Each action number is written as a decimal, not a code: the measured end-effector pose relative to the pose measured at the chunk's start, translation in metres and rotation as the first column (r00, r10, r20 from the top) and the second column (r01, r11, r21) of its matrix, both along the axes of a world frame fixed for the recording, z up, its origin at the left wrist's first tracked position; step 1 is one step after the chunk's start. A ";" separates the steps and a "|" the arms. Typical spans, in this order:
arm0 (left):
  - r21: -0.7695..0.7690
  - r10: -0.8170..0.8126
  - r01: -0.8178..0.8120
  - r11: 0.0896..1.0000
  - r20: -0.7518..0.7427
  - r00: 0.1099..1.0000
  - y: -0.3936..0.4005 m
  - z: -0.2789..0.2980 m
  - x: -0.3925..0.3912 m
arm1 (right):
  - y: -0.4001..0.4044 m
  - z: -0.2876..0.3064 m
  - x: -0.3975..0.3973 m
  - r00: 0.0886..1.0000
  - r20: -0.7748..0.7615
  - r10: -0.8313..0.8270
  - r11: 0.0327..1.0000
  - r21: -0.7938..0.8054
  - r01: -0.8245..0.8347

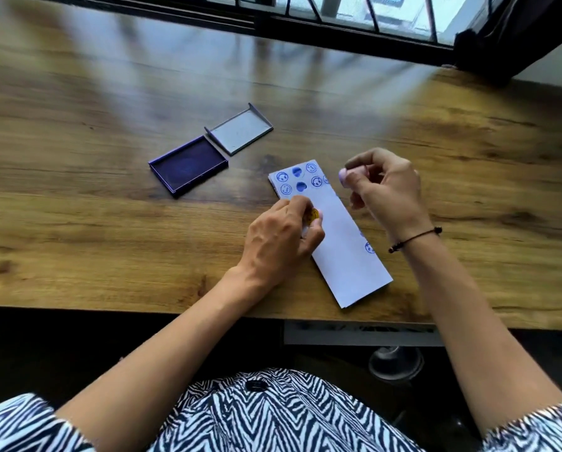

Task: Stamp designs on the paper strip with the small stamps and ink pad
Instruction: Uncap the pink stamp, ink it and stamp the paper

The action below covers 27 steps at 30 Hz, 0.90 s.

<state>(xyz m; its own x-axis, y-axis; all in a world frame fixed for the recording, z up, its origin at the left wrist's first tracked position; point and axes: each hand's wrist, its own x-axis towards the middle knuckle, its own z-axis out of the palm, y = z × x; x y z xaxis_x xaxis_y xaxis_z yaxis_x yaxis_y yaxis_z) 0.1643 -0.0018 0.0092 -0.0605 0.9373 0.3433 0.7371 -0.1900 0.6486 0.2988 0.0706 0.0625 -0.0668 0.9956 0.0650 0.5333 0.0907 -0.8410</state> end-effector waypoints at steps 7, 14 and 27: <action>-0.235 0.075 0.105 0.966 0.646 0.759 0.008 0.012 -0.010 | -0.030 0.006 -0.009 0.859 -0.511 -0.039 0.956 -0.269 -0.116; -0.189 0.045 0.282 0.941 0.893 0.448 0.010 0.013 -0.003 | -0.039 0.008 -0.010 0.899 -0.437 0.038 0.978 -0.167 -0.123; -0.168 -0.060 0.268 0.949 0.736 0.674 0.014 0.028 0.017 | -0.040 -0.006 0.004 0.894 -0.445 -0.055 0.994 -0.106 0.008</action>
<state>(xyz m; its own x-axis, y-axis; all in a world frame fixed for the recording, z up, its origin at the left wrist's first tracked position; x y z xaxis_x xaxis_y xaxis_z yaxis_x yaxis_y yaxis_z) 0.1809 0.0126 0.0371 -0.0257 0.9994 0.0231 -0.0002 -0.0231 0.9997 0.3025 0.0302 0.0565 -0.0224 0.9996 -0.0182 0.1008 -0.0158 -0.9948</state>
